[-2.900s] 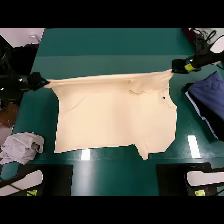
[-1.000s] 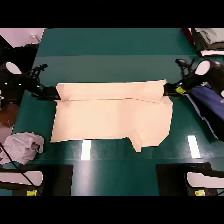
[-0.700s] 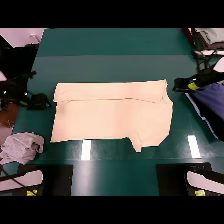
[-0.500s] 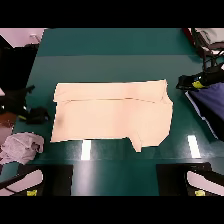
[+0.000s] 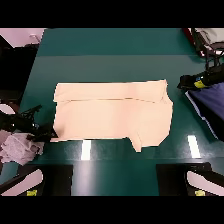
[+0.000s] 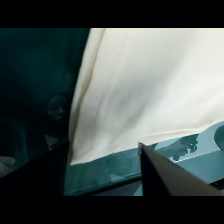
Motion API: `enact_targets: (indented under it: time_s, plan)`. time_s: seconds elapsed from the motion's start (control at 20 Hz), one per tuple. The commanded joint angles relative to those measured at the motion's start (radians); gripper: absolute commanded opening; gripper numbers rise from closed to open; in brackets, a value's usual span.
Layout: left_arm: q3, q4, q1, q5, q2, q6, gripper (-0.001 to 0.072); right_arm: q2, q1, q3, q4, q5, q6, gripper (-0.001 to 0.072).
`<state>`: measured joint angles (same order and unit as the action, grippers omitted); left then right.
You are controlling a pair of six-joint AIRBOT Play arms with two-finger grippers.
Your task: Fold the shirts.
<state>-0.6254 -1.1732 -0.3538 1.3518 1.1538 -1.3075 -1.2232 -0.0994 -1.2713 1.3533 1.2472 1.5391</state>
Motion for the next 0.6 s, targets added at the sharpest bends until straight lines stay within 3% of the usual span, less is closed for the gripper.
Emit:
enact_targets:
  time_s: [0.0,0.05,0.1,0.15,0.4,0.45,0.5,0.55]
  plan:
    - [0.011,0.024,-0.001,-0.021,-0.003,-0.002,0.0237,0.001,0.0,0.0,-0.001,0.043,-0.006,0.0322]
    - [0.011,0.043,-0.001,-0.036,-0.003,-0.002,0.0238,0.001,0.0,0.0,0.0,0.076,-0.017,0.0322]
    - [0.01,0.065,-0.001,-0.05,-0.003,0.001,0.0109,0.002,0.0,0.006,0.0,0.11,-0.023,0.0322]
    - [0.002,0.081,-0.001,-0.061,-0.003,0.016,0.0026,0.013,0.0,0.03,0.0,0.142,-0.026,0.0322]
    - [-0.098,0.1,-0.001,-0.04,-0.003,0.016,0.0025,0.169,-0.013,0.33,-0.001,0.204,-0.01,0.0327]
    - [-0.113,0.11,-0.001,-0.036,-0.003,0.016,0.0025,0.207,-0.013,0.404,-0.002,0.218,-0.01,0.0353]
    - [-0.125,0.121,-0.001,-0.034,-0.003,0.017,0.0025,0.238,-0.013,0.47,-0.029,0.231,-0.01,0.0464]
    - [-0.132,0.127,-0.001,-0.036,-0.004,0.017,0.0025,0.265,-0.013,0.535,-0.082,0.245,-0.009,0.0495]
